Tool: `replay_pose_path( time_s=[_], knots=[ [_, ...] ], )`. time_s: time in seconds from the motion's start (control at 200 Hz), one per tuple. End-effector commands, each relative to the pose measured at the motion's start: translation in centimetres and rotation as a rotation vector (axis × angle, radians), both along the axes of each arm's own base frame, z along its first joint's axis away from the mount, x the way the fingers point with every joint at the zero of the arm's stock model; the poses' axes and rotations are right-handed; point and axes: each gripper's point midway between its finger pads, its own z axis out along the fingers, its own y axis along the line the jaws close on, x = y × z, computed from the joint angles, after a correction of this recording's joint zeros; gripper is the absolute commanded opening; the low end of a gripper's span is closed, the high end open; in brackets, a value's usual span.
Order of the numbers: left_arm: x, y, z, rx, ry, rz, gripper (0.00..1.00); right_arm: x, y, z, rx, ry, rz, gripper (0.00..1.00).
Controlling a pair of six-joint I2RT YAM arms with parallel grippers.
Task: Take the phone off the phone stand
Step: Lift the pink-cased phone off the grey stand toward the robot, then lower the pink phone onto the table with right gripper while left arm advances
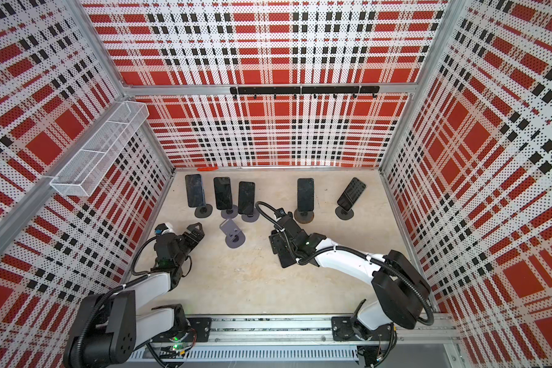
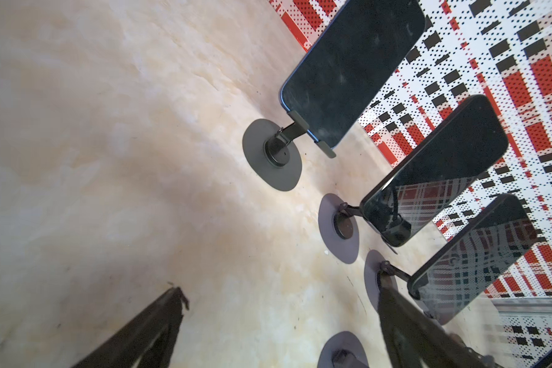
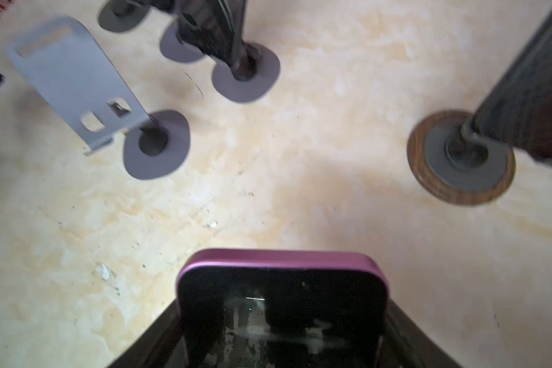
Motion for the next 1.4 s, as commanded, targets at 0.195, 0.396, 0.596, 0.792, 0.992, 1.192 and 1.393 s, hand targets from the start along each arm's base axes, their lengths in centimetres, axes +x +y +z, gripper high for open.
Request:
replay_pose_path(
  time_s=[0.195, 0.396, 0.596, 0.792, 0.992, 1.192, 1.393],
  knots=[
    [1.3, -1.4, 4.9, 0.010, -0.112, 0.059, 0.98, -4.4, -8.2, -3.0, 0.037, 0.121, -0.276, 0.68],
    [1.2, -6.1, 11.5, 0.206, -0.230, 0.046, 0.98, -7.3, -12.7, -4.0, 0.038, 0.153, -0.410, 0.68],
    [0.1, -10.9, 15.6, 0.357, -0.300, -0.002, 0.98, -9.0, -14.4, -5.3, 0.107, 0.167, -0.478, 0.66],
    [-0.5, -15.8, 16.1, 0.511, -0.300, -0.071, 0.98, -9.1, -15.2, -6.4, 0.074, 0.161, -0.494, 0.66],
    [-1.6, -20.7, 15.1, 0.723, -0.277, -0.147, 0.98, -8.6, -14.7, -7.5, 0.032, 0.169, -0.487, 0.70],
    [-1.6, -21.9, 14.4, 0.767, -0.265, -0.164, 0.98, -7.5, -14.1, -8.1, 0.002, 0.152, -0.490, 0.70],
    [-1.9, -20.5, 14.0, 0.777, -0.251, -0.099, 0.98, -6.9, -13.9, -8.9, -0.031, 0.148, -0.498, 0.71]
  ],
)
